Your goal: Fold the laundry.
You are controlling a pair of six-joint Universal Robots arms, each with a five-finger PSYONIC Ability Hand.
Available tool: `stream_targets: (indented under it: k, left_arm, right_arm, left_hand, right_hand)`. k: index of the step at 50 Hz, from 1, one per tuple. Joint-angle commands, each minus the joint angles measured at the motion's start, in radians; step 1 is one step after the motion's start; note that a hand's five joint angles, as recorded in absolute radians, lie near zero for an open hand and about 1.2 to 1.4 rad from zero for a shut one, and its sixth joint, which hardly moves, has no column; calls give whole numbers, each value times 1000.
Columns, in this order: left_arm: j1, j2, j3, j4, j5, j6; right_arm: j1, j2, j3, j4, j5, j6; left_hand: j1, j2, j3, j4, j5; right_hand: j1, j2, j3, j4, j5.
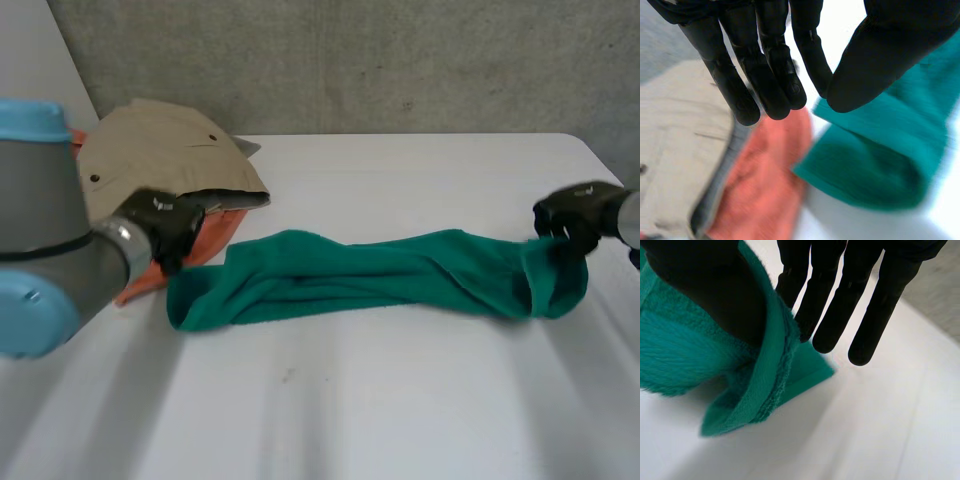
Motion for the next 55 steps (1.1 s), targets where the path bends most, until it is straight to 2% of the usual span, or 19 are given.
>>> stream_targets:
  k: [1, 2, 3, 6, 13, 18, 24, 33, 38, 43, 45, 47, 49, 50, 51, 55]
  left_arm:
    - [-35, -112, 228, 23, -31, -23]
    - [-43, -109, 230, 14, -31, -28]
    - [-55, -98, 219, 2, -26, -39]
    - [-76, -75, 176, 7, -8, -80]
    - [-78, -132, 170, 96, 103, -152]
    - [-64, -259, 289, 19, 162, -183]
    - [-67, -389, 420, -60, 185, -189]
    - [-80, -512, 527, 0, 192, -180]
    - [-95, -543, 550, -3, 215, -175]
    - [-106, -586, 578, -3, 204, -152]
    - [-107, -601, 595, -3, 198, -134]
    - [-110, -624, 625, -5, 189, -97]
    - [-113, -638, 650, -3, 181, -73]
    - [-118, -652, 676, 0, 170, -47]
    - [-120, -657, 688, 3, 163, -33]
    - [-126, -670, 768, 66, 92, 38]
  right_arm:
    - [59, 41, -57, -94, 43, 79]
    - [69, 35, -34, -105, 40, 77]
    - [72, 30, -20, -116, 38, 77]
    - [76, 4, 52, -174, 24, 76]
    - [76, -53, 173, -301, 1, 73]
    - [75, -79, 221, -326, 3, 67]
    - [64, -85, 232, -326, -3, 61]
    - [56, -85, 270, -329, -9, 47]
    - [56, -76, 282, -335, -9, 31]
    - [59, -53, 265, -352, -9, 24]
    - [61, -47, 255, -363, -9, 27]
    - [66, -36, 235, -379, -9, 31]
    - [72, -32, 215, -389, -9, 36]
    - [76, -27, 195, -402, -9, 45]
    - [81, -25, 181, -412, -9, 53]
    - [95, -25, 111, -499, -6, 122]
  left_hand:
    - [266, 45, 47, 43, 50]
    - [82, -140, -138, -142, -135]
    - [-263, -485, -483, -487, -479]
    - [-668, -889, -887, -891, -884]
    - [-572, -794, -792, -796, -788]
    - [-528, -750, -748, -752, -744]
    - [-458, -679, -677, -681, -674]
    - [-446, -667, -665, -669, -662]
    - [-455, -676, -674, -678, -671]
    - [-428, -650, -648, -652, -644]
    - [-367, -589, -586, -590, -583]
    - [-209, -430, -428, -432, -425]
    - [43, -179, -176, -180, -173]
    - [347, 125, 127, 123, 131]
    - [419, 198, 200, 196, 203]
    - [420, 198, 200, 196, 204]
  right_hand:
    - [286, 219, 210, 201, 206]
    - [286, 219, 210, 201, 206]
    - [286, 219, 210, 201, 206]
    - [286, 219, 210, 201, 206]
    - [286, 219, 210, 201, 206]
    - [286, 219, 210, 201, 206]
    - [286, 219, 210, 201, 206]
    - [286, 219, 210, 201, 206]
    - [286, 219, 210, 201, 206]
    - [286, 219, 210, 201, 206]
    - [286, 219, 210, 201, 206]
    - [286, 219, 210, 201, 206]
    - [286, 219, 210, 201, 206]
    - [286, 219, 210, 201, 206]
    - [286, 219, 210, 201, 206]
    - [286, 219, 210, 201, 206]
